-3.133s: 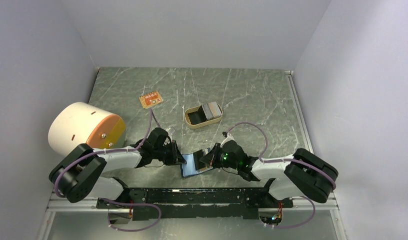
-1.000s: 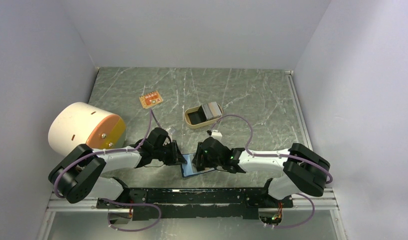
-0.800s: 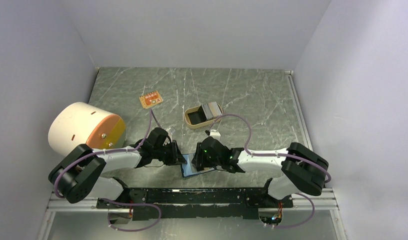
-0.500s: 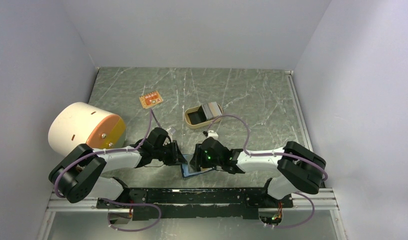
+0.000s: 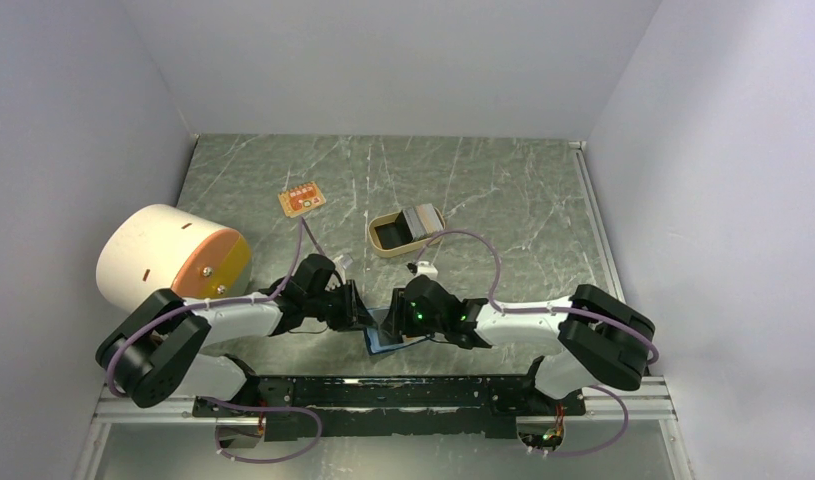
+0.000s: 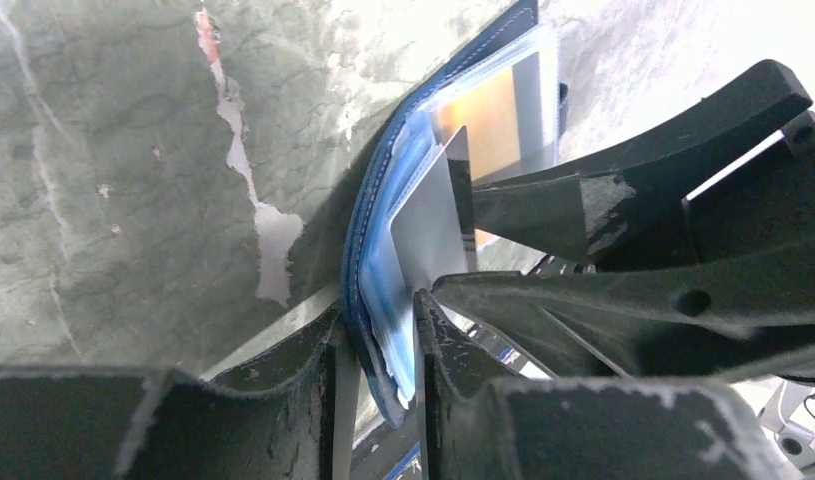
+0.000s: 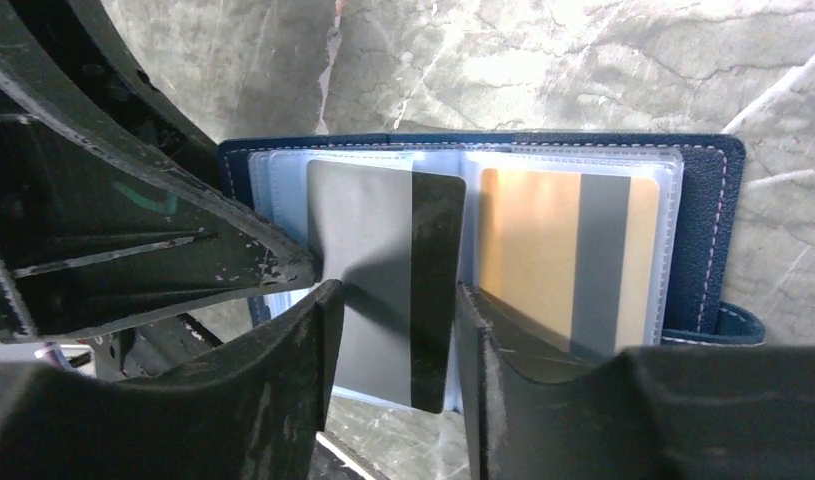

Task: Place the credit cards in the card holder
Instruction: Insert the credit card into the card holder.

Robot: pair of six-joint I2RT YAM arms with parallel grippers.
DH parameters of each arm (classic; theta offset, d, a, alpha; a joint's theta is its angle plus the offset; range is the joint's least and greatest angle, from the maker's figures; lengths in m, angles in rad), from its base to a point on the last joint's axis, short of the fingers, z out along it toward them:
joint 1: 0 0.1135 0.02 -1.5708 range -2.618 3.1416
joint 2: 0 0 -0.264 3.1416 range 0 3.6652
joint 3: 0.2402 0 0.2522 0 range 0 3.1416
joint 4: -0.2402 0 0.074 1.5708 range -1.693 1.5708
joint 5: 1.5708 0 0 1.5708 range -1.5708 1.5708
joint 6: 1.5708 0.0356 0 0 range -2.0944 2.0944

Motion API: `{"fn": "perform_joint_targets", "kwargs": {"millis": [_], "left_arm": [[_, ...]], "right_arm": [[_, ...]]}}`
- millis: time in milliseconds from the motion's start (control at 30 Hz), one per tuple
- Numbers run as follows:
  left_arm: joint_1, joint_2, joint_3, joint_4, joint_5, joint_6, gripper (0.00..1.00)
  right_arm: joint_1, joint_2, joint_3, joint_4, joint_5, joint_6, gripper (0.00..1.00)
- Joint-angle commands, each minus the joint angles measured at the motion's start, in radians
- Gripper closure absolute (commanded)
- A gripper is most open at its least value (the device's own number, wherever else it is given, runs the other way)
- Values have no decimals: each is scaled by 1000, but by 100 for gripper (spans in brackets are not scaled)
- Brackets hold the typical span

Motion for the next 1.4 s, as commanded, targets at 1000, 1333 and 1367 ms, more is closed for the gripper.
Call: {"fn": "perform_joint_targets", "kwargs": {"millis": [1000, 1333, 1367], "left_arm": [[2, -81, 12, 96, 88, -40, 73], [2, -73, -36, 268, 174, -88, 80], [4, -73, -40, 280, 181, -91, 75]], "right_arm": [[-10, -32, -111, 221, -50, 13, 46], [-42, -24, -200, 374, -122, 47, 58], [-46, -18, -203, 377, -128, 55, 59]]}}
